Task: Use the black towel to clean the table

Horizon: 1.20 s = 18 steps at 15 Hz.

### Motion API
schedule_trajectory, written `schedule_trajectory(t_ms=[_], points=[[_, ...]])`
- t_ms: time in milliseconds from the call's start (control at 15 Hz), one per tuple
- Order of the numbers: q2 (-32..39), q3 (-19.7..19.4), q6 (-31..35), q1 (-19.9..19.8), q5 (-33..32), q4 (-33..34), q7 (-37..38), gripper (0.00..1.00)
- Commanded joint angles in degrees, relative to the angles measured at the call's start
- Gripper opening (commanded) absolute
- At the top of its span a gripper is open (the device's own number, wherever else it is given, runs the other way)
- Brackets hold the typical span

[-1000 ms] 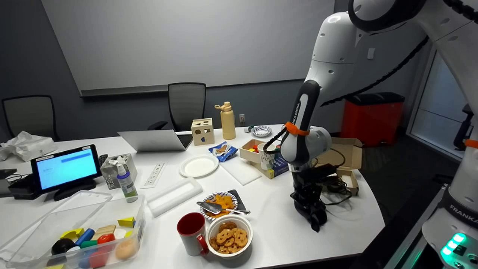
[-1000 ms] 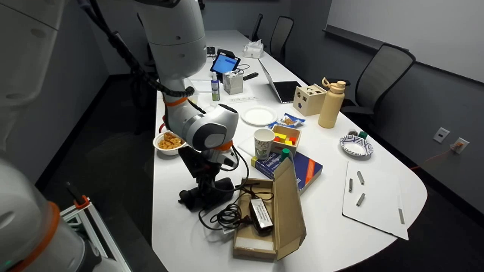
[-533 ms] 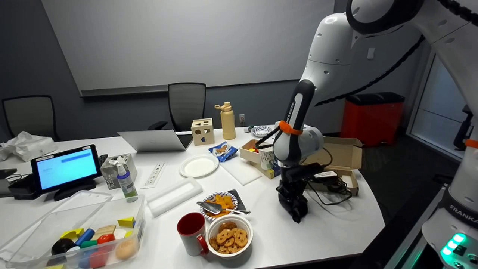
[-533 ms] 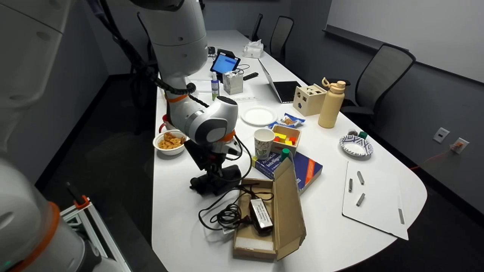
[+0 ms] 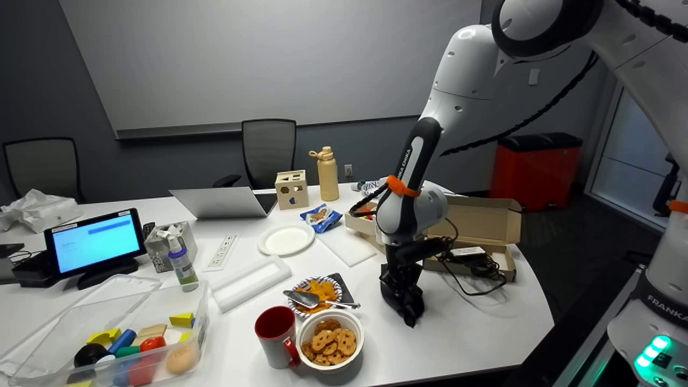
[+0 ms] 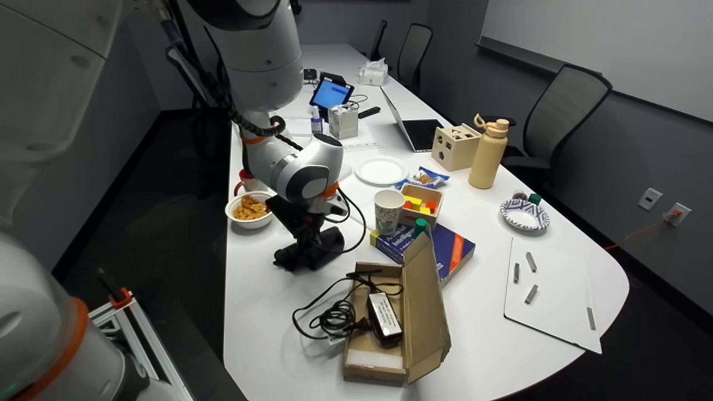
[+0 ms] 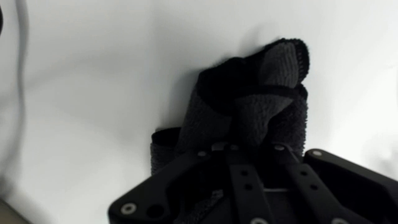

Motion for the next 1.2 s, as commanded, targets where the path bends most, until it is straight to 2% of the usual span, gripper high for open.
schedule_trajectory(t_ms=[0,200,333,733,1133], points=[[5.29,5.21,-3.34,-2.58,0.76,2.39,-5.62,0.03],[3.90,6.13,-8.86,-2.36,0.76,0.48,-6.61,0.03],[1.80,3.18,-11.83,0.84,-0.48,-1.55,-1.64,0.03],[-5.10,-4.88,-7.72,8.78,-5.25,-6.75,10.69,0.03],[-12.93,-8.52,-8.64,12.54,-10.55,-7.90,16.91,0.03]])
